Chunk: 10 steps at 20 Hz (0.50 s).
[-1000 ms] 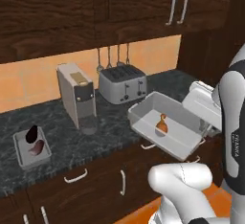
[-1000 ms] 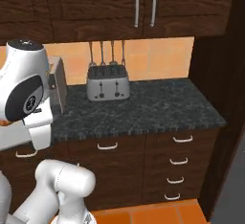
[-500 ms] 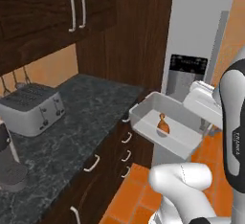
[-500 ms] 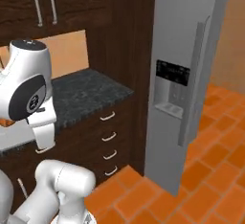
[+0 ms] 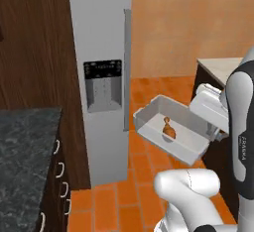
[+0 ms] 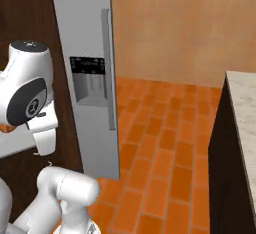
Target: Take the meat container that has the chicken drumstick and place it on the second highest rack of the freezer. Then take the vegetable container that has the potato and avocado and place it on the highest rack of the freezer.
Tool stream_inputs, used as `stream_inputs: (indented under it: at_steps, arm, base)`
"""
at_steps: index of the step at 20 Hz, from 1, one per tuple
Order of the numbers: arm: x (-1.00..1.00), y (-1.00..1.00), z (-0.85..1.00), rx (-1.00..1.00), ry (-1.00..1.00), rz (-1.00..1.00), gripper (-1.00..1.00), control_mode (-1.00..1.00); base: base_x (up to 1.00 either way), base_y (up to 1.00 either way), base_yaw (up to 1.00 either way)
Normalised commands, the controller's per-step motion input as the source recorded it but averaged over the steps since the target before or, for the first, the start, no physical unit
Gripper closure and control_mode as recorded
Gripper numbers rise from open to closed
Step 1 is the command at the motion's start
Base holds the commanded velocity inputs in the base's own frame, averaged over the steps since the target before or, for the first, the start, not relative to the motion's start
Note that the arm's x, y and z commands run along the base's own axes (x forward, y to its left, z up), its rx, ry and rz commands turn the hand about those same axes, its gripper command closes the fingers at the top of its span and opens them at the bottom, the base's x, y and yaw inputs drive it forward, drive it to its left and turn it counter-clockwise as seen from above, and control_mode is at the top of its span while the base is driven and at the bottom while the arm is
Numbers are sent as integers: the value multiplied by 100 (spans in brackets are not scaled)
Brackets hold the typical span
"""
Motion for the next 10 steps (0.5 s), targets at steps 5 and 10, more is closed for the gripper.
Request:
stream_inputs:
  at_steps: [5,10]
  arm:
    - [0,0,0,0,0,0,100,100]
    - [0,0,0,0,0,0,100,100]
  base:
    - [7,-55,-73]
    - [82,-57,-36]
